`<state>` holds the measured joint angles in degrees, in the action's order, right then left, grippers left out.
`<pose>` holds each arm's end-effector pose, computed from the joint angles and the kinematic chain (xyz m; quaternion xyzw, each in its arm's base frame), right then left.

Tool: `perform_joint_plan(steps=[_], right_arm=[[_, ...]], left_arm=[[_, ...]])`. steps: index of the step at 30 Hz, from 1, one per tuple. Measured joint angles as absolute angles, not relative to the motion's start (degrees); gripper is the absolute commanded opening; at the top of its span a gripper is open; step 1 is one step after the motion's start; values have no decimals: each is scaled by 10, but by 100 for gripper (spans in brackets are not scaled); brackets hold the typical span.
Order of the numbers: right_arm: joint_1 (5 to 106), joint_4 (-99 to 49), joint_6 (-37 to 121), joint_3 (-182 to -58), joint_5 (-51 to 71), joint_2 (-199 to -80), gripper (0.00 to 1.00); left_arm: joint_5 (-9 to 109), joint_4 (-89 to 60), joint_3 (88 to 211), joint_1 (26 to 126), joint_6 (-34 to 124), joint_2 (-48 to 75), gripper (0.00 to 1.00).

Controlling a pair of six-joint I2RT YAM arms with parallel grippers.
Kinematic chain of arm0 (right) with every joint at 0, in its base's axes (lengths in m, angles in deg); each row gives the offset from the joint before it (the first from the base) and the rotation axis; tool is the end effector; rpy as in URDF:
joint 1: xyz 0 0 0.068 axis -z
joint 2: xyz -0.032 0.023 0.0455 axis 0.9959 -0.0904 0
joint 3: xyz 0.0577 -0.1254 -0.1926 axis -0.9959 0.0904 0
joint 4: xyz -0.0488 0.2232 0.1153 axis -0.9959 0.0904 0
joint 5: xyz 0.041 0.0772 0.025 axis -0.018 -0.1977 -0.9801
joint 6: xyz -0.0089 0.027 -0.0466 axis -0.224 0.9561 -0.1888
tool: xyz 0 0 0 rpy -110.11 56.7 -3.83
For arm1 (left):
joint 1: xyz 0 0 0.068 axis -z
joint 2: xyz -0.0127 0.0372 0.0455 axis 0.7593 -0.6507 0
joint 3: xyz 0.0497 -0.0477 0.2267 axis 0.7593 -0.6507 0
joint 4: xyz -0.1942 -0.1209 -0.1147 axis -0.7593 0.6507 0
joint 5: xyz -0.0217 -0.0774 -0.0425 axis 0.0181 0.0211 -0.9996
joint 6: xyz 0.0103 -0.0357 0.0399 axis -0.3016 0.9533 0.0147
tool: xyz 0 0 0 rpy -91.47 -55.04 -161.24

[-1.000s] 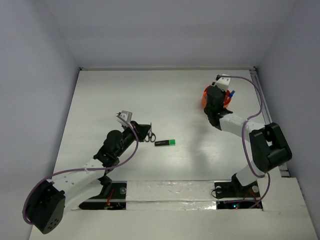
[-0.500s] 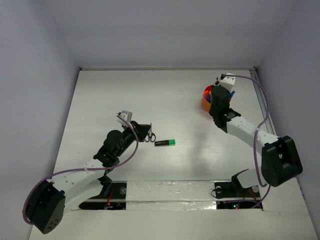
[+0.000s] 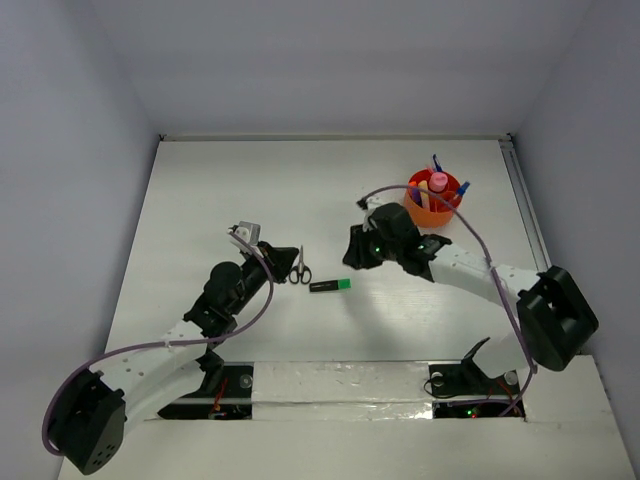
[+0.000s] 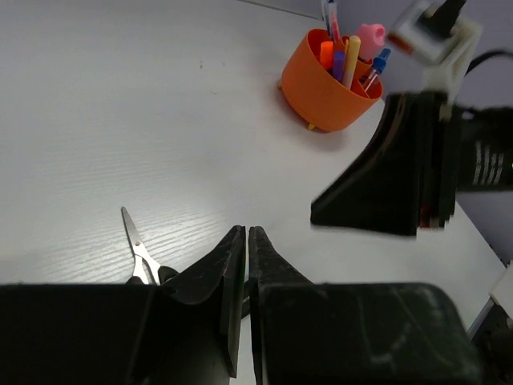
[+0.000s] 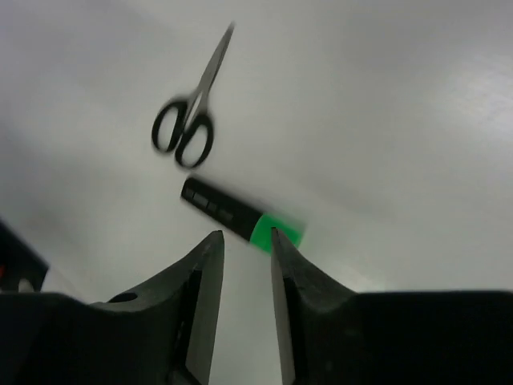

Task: Sort the stationery into containers
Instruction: Pick up the pen from the center of the board.

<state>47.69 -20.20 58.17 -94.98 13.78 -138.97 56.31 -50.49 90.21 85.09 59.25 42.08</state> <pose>0.2463 0.1899 0.2052 -0.1267 0.8785 0.2584 0.3814 0.1675 -0.1218 0.2034 0.0711 0.6759 -0.3835 0.6254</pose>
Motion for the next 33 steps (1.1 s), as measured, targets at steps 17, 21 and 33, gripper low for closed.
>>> perform_joint_plan(steps=[17,21,33], right_arm=[[405,-181,670,-953,-21,-1552,59],[405,-197,686,-954,23,-1554,61],[405,-166,653,-1062,175,-1622,65]], left_arm=[[612,-466,902,851,574,468,4],[612,-465,902,851,574,467,4],[606,-465,902,851,575,459,4]])
